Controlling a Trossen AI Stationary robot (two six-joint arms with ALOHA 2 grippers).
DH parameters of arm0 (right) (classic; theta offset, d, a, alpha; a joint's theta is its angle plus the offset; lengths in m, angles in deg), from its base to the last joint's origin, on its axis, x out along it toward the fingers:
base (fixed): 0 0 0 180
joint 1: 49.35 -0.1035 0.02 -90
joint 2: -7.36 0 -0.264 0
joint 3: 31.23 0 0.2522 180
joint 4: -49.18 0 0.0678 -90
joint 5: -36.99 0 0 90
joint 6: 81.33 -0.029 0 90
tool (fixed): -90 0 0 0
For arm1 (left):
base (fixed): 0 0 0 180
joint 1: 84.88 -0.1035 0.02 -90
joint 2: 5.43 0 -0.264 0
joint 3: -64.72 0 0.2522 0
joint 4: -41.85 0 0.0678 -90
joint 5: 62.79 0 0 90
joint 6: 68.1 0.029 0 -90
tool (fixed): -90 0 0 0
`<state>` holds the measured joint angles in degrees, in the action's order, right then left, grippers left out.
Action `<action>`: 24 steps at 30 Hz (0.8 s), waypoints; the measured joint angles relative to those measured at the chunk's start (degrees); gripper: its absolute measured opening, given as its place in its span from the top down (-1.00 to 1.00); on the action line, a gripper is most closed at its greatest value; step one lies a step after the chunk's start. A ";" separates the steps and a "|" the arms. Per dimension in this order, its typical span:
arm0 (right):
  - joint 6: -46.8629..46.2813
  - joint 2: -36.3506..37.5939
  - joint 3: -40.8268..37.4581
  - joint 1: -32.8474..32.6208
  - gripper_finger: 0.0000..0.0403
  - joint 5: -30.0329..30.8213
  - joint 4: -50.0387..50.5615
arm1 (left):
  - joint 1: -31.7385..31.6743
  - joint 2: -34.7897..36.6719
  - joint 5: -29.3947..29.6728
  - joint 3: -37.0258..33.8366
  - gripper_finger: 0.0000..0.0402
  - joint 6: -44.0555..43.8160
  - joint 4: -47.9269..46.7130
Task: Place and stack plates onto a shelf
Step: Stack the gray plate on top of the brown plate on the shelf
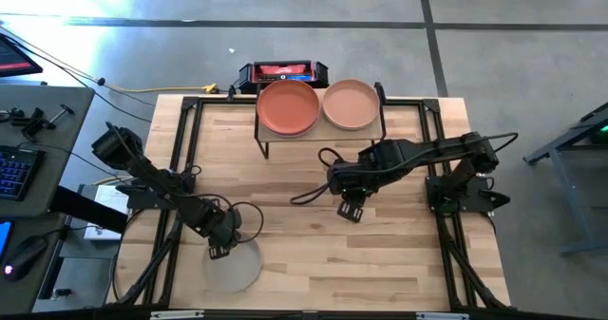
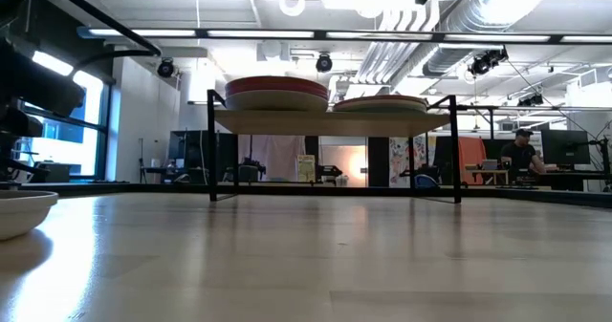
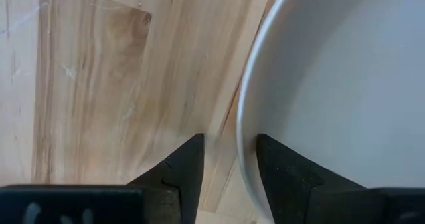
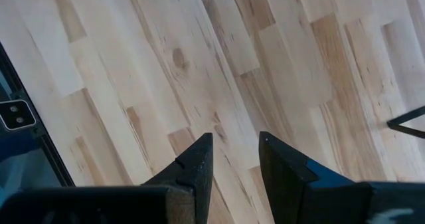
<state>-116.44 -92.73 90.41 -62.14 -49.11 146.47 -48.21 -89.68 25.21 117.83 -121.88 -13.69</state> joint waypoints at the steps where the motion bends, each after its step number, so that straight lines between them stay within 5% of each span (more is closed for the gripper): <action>1: 0.34 0.00 0.00 0.00 0.50 0.00 -0.02 | 0.00 0.00 0.00 0.00 0.39 0.00 0.00; 10: 0.61 0.00 0.00 0.00 0.50 0.00 -0.19 | -0.05 0.11 -0.01 0.06 0.95 -0.32 0.40; 24: 0.58 0.00 -0.02 0.17 0.50 0.00 0.00 | -3.64 2.75 -0.35 1.92 0.99 2.18 1.07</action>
<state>-115.86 -92.73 90.38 -61.98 -49.11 146.46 -51.85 -86.93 24.86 119.76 -119.70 -12.61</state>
